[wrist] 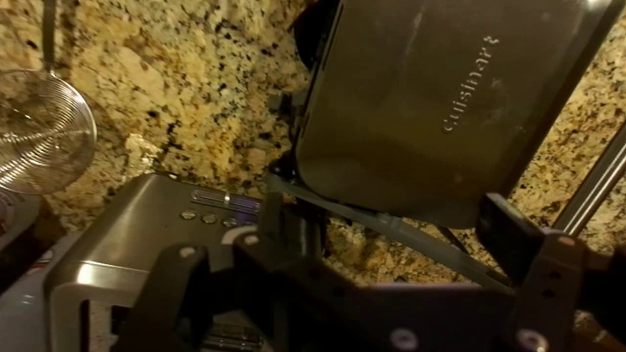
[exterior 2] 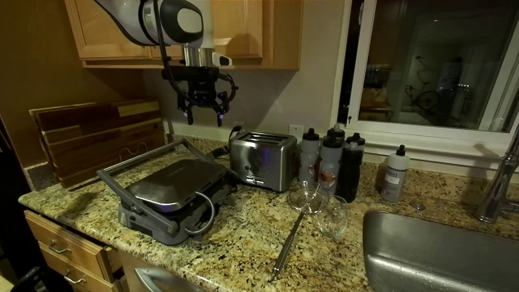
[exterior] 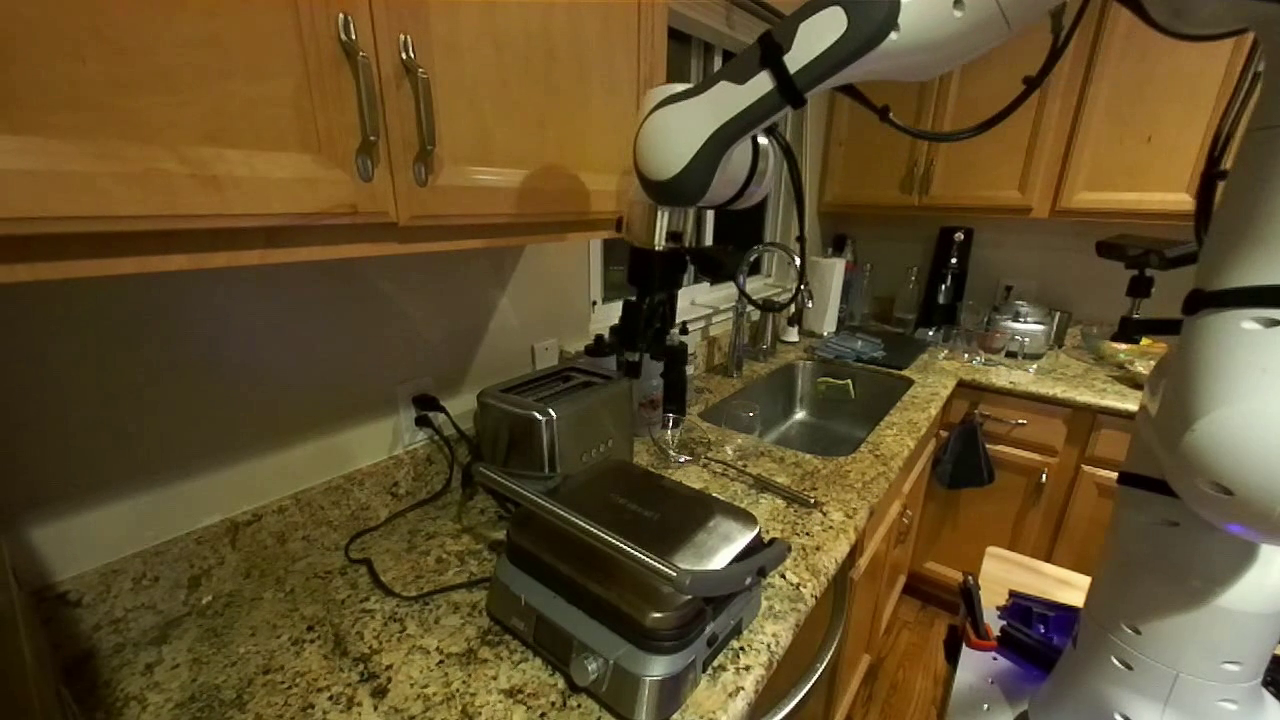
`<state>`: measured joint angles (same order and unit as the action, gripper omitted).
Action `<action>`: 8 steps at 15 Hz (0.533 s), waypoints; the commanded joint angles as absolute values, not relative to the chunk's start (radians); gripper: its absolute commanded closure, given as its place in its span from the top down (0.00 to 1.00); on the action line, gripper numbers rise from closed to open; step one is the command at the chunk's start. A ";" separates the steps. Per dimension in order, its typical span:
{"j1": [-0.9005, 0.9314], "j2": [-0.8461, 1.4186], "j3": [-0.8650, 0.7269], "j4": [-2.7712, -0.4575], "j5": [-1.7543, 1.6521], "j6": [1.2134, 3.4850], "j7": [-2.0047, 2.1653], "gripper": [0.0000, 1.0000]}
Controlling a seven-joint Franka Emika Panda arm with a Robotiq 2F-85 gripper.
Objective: Close the sandwich maker
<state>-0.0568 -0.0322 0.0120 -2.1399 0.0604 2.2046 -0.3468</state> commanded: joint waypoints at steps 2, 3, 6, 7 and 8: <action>-0.060 -0.210 -0.031 -2.283 0.000 2.187 -0.254 1.00; -0.061 -0.232 -0.039 -2.298 -0.004 2.186 -0.246 1.00; -0.066 -0.284 -0.062 -2.340 -0.011 2.186 -0.235 1.00; -0.048 -0.210 -0.064 -2.277 0.017 2.197 -0.271 1.00; -0.049 -0.218 -0.067 -2.282 0.016 2.197 -0.270 1.00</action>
<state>-0.0598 -0.2180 -0.0570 -2.2840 0.0195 2.1995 -0.2731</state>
